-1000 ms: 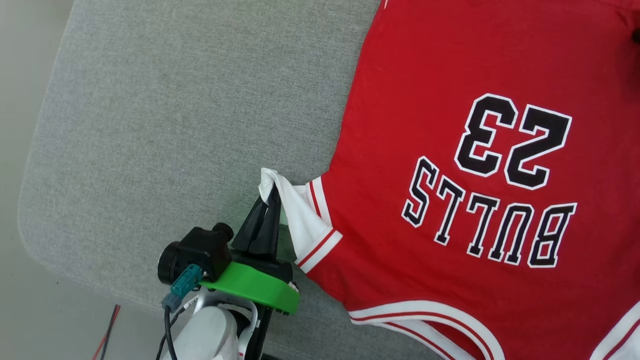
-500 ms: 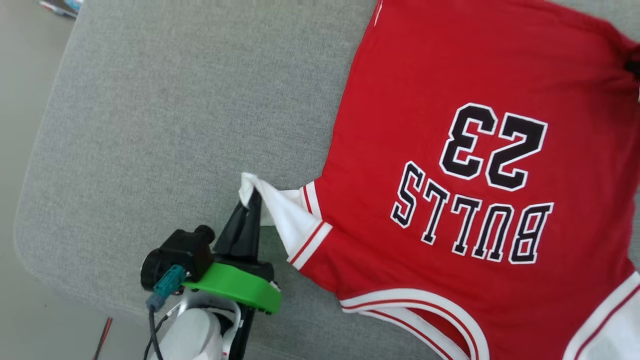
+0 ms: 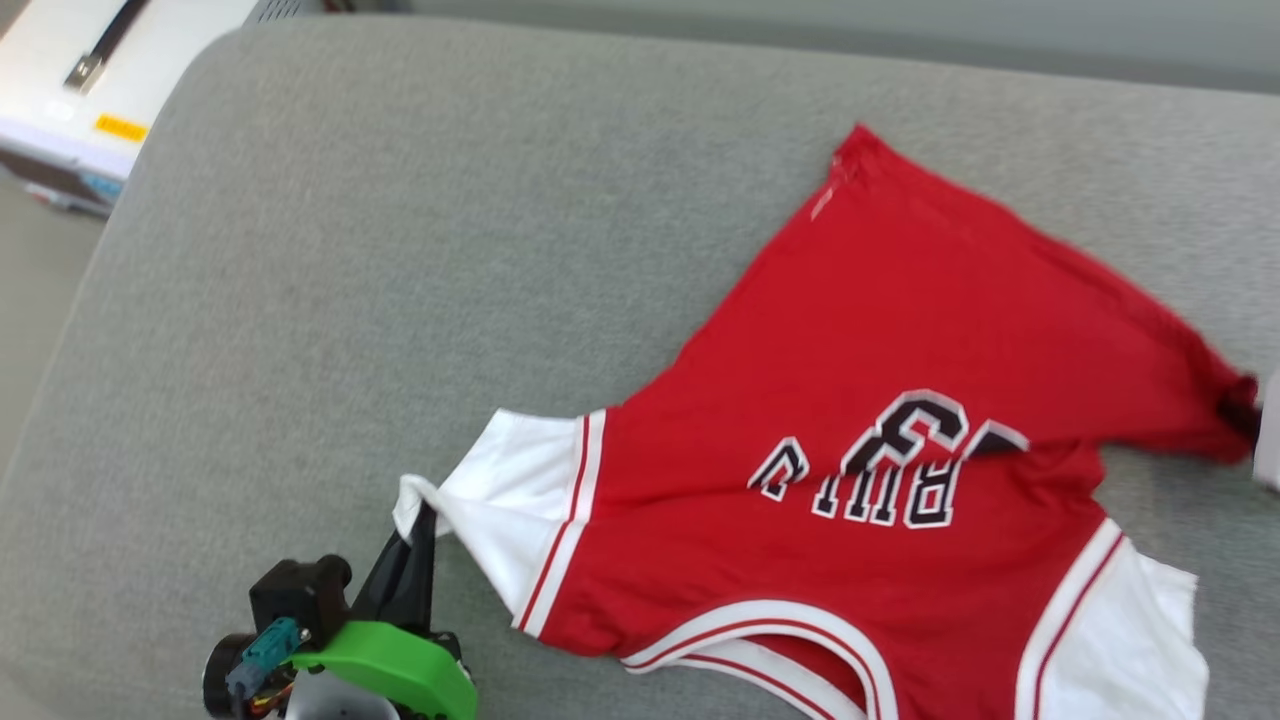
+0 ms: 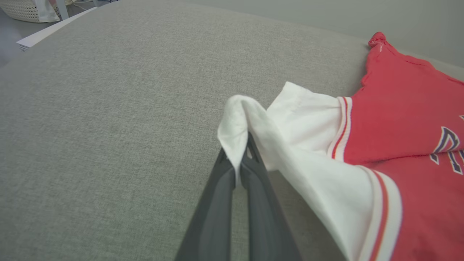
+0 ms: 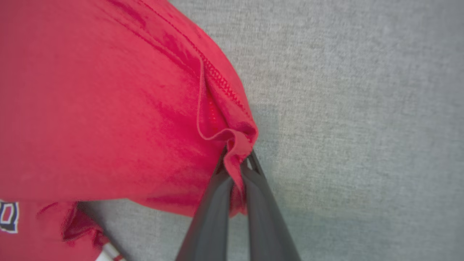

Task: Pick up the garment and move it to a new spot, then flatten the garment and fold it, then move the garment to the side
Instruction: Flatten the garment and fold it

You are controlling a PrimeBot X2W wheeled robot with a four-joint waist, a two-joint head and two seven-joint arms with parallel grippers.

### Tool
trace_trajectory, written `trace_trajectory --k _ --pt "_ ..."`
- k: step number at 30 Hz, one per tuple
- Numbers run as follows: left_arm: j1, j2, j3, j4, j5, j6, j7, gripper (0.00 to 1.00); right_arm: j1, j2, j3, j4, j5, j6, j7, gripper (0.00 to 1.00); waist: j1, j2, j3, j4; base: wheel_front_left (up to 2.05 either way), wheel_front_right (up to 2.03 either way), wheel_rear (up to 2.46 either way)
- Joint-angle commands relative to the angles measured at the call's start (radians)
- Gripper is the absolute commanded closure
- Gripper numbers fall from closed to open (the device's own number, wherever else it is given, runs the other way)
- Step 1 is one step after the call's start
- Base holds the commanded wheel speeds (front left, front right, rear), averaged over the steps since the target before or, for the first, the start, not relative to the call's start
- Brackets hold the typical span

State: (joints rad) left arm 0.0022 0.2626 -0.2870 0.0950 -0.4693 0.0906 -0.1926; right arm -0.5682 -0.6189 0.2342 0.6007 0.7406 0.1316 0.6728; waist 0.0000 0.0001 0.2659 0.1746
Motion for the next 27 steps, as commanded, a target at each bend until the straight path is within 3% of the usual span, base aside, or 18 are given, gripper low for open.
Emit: trace_trajectory --k 1,8,12,19,20,21,22,27 --pt "0.021 0.013 0.008 -0.002 -0.008 0.01 0.007 1.0 0.067 -0.004 -0.017 -0.026 0.005 -0.001 -0.007 1.0 0.0 -0.0001 -0.096 -0.097 0.0 0.0 0.0" --pt "0.088 0.044 0.026 -0.018 -0.034 0.02 0.041 1.0 0.399 0.076 -0.154 -0.213 -0.041 -0.001 -0.007 1.0 0.0 -0.0001 -0.137 -0.17 0.0 0.0 0.0" --pt "0.108 0.061 0.032 -0.031 -0.039 0.027 0.058 1.0 0.582 0.167 -0.263 -0.326 -0.097 -0.001 0.008 1.0 0.0 -0.0001 -0.143 -0.195 0.0 0.0 0.0" --pt "0.104 0.081 0.038 -0.049 -0.038 0.038 0.08 1.0 0.811 0.388 -0.409 -0.521 -0.187 -0.001 0.073 1.0 0.0 -0.0001 -0.131 -0.211 0.0 0.0 0.0" --pt "0.103 0.082 0.038 -0.051 -0.038 0.039 0.081 1.0 0.823 0.414 -0.419 -0.538 -0.193 -0.001 0.073 0.93 0.0 -0.0001 -0.131 -0.213 0.0 0.0 0.0" --pt "0.101 0.081 0.037 -0.052 -0.037 0.042 0.082 1.0 0.833 0.44 -0.427 -0.556 -0.199 -0.001 0.07 0.06 0.0 -0.0001 -0.13 -0.214 0.0 0.0 0.0" --pt "0.1 0.079 0.035 -0.054 -0.037 0.044 0.083 1.0 0.836 0.458 -0.435 -0.57 -0.201 -0.001 0.059 0.0 0.0 -0.0001 -0.13 -0.214 0.0 0.0 0.0" --pt "0.091 0.07 0.019 -0.064 -0.034 0.048 0.092 1.0 0.78 0.485 -0.452 -0.626 -0.257 -0.001 -0.124 0.0 0.0 -0.0001 -0.131 -0.212 0.0 0.0 0.0"
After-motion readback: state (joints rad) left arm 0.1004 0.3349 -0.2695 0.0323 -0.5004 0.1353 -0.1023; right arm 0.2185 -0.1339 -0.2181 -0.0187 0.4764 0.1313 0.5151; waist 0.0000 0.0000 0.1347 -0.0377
